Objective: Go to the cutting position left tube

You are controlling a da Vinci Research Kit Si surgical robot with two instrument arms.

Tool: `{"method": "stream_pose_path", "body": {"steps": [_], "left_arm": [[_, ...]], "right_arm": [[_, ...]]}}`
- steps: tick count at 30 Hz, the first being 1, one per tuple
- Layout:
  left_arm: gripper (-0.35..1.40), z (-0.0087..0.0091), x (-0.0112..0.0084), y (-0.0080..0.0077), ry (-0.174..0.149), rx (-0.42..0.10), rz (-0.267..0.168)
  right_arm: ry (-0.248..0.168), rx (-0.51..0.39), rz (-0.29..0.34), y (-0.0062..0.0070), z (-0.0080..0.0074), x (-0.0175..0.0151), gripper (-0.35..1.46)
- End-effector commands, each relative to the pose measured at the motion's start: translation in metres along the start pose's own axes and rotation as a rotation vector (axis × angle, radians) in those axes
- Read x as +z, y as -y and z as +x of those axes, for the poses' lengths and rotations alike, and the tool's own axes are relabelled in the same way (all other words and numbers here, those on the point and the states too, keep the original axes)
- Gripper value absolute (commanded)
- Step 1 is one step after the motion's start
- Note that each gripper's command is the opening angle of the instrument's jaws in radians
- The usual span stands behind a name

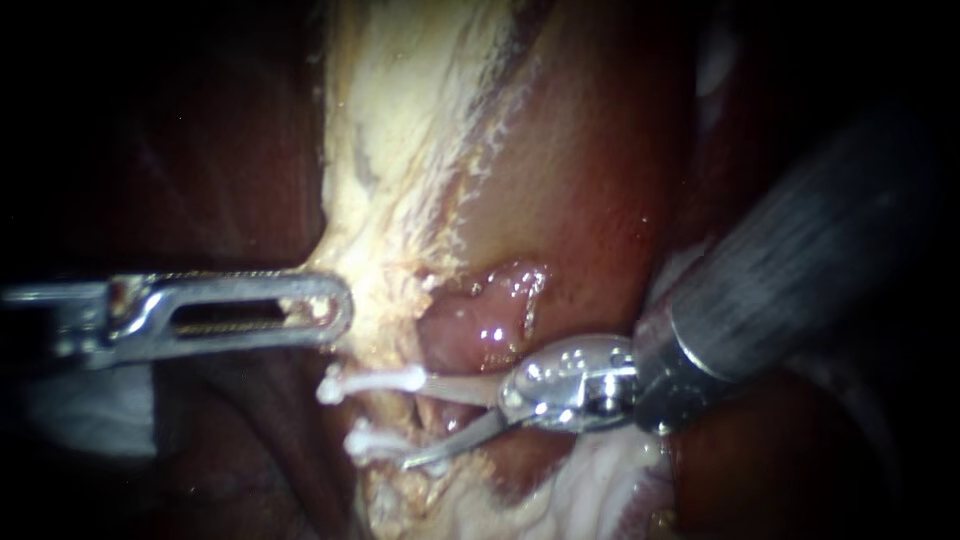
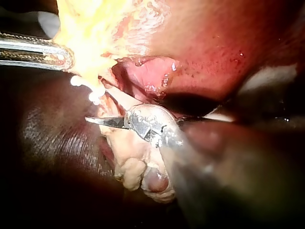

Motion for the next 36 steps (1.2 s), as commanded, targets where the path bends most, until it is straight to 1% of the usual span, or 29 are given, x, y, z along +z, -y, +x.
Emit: {"method": "stream_pose_path", "body": {"steps": [1, 6, 11, 14, 22, 28, 34, 36], "left_arm": [[-0.28, 0.0, 0.0, 0.0, 0.0, 0.0, 0.0], [-0.28, 0.0, 0.0, 0.0001, 0.0, 0.0, 0.0], [-0.28, 0.0, 0.0001, 0.0001, 0.0, 0.0, 0.0], [-0.28, 0.0, 0.0001, 0.0001, 0.0, 0.0, 0.0], [-0.28, 0.0, 0.0002, 0.0001, 0.0, 0.0, 0.0], [-0.28, -0.0001, 0.0002, 0.0001, 0.0, 0.0, -0.001], [-0.28, -0.0001, 0.0003, 0.0002, 0.001, -0.001, -0.001], [-0.28, -0.0001, 0.0003, 0.0002, 0.001, -0.001, -0.001]], "right_arm": [[0.0, 0.0, 0.005, 0.0, 0.0, 0.0002, 1.41], [-0.004, 0.013, 0.039, -0.0001, -0.0002, 0.0013, 1.41], [-0.036, 0.026, 0.092, 0.0, -0.0002, 0.0019, 1.41], [-0.056, 0.031, 0.118, 0.0002, 0.0, 0.0022, 1.41], [-0.084, 0.035, 0.17, 0.0001, 0.0007, 0.004, 1.4], [-0.11, 0.041, 0.188, -0.0004, 0.0014, 0.005, 1.4], [-0.119, 0.084, 0.19, -0.001, 0.0017, 0.0058, 1.4], [-0.12, 0.091, 0.18, -0.0012, 0.0019, 0.0061, 1.4]]}}
